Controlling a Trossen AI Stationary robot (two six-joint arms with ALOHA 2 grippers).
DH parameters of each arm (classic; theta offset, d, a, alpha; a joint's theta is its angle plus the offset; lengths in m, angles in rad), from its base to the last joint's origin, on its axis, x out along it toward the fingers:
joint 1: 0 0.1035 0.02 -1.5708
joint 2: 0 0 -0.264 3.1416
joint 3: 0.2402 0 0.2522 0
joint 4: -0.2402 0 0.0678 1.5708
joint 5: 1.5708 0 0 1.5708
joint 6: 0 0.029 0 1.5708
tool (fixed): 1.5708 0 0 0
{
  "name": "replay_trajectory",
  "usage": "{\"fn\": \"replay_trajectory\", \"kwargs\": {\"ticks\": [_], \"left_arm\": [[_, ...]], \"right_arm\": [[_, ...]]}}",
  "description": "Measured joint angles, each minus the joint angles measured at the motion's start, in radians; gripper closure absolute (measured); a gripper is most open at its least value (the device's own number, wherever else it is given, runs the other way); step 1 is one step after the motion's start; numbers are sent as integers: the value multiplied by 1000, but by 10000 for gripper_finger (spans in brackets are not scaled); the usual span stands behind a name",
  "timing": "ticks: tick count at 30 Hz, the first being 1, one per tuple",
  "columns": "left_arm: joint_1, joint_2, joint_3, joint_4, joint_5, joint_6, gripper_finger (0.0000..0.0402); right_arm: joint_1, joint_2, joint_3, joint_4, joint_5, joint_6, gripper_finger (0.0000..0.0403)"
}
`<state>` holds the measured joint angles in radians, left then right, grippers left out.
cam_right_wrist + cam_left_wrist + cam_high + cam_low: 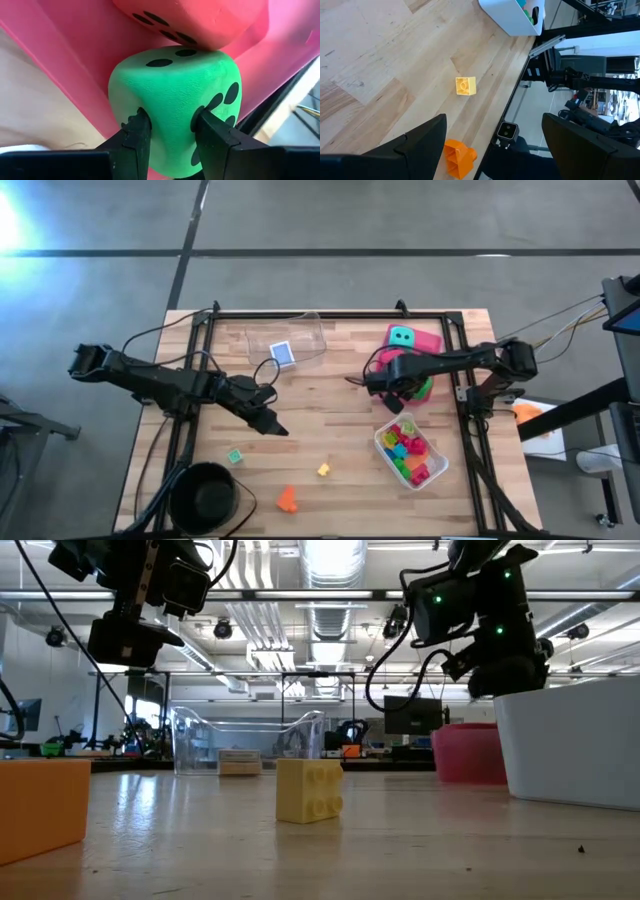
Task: Pick & Place Toys
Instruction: Put the green dice into the red bin
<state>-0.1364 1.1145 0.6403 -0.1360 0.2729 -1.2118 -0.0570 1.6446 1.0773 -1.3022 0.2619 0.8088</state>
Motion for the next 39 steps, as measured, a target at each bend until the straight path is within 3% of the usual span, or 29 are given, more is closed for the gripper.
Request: {"fn": "replay_trajectory", "kwargs": {"ticks": [5, 11, 15, 25, 30, 39], "left_arm": [[0, 0, 0, 0, 0, 0, 74], [0, 0, 0, 0, 0, 0, 74], [0, 0, 0, 0, 1, 0, 74], [0, 0, 0, 0, 7, 0, 74], [0, 0, 0, -1, 7, 4, 74], [0, 0, 0, -4, 7, 8, 74]], "right_arm": [[0, -40, 9, 20, -26, 11, 284], [0, -86, 10, 16, -53, 34, 162], [1, -102, 10, 10, -52, 57, 113], [12, -216, 53, -4, -69, 107, 97], [11, -281, 51, -22, -76, 142, 145], [5, -270, 15, 4, -79, 155, 371]]}}
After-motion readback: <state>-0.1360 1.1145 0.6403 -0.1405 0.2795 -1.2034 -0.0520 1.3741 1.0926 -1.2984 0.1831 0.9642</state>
